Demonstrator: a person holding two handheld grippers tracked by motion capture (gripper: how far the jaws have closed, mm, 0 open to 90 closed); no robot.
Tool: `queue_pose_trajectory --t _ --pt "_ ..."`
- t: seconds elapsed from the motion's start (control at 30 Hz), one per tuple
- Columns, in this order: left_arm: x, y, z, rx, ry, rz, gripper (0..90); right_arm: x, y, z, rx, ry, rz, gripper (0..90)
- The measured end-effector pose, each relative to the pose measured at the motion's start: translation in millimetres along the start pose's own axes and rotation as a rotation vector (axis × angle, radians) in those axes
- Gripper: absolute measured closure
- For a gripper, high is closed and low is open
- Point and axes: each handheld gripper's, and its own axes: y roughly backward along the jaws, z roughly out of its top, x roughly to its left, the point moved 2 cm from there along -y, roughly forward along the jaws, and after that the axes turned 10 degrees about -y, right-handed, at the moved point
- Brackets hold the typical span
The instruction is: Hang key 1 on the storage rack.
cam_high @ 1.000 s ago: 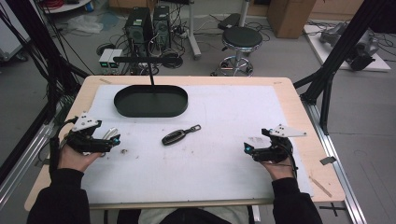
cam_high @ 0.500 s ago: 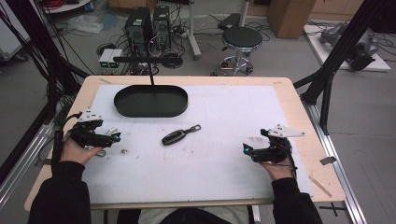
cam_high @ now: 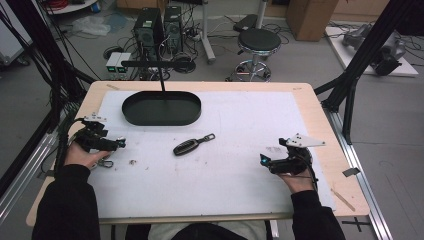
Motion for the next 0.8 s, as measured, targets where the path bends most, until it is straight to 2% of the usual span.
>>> queue_pose_trajectory --t 0.17,0.27,0.33,0.57,0.6,0.67,0.77,0.8 --pt "1.9 -8.2 -2.9 0.049 0.014 -0.006 20.2 0.5 -0.1 0.0 -0.001 0.004 -0.003 0.9" --pt "2.9 -11.7 -4.7 0.087 0.005 0.021 22.4 0.2 0.0 0.1 -0.004 0.008 -0.012 0.9" --pt "3.8 -13.2 -5.6 0.098 0.007 0.024 24.8 -0.6 -0.6 0.1 -0.004 0.008 -0.029 0.8" --pt "2.9 -15.1 -6.0 0.104 0.017 0.007 39.1 -1.3 -0.1 -0.6 0.001 0.018 -0.048 0.8" --pt "3.1 -16.9 -7.3 0.115 0.034 -0.011 39.7 -1.7 0.5 -0.7 -0.003 0.020 -0.055 0.8" --pt "3.5 -16.6 -7.1 0.113 0.044 -0.007 40.7 -2.0 2.2 -0.7 -0.017 0.021 -0.063 0.8" --pt "4.2 -15.4 -6.7 0.100 0.058 -0.010 52.7 -1.8 3.9 -0.8 -0.028 0.020 -0.066 0.8" --pt "4.9 -15.2 -7.2 0.106 0.062 0.002 58.4 -1.6 3.9 -1.0 -0.027 0.020 -0.066 0.8"
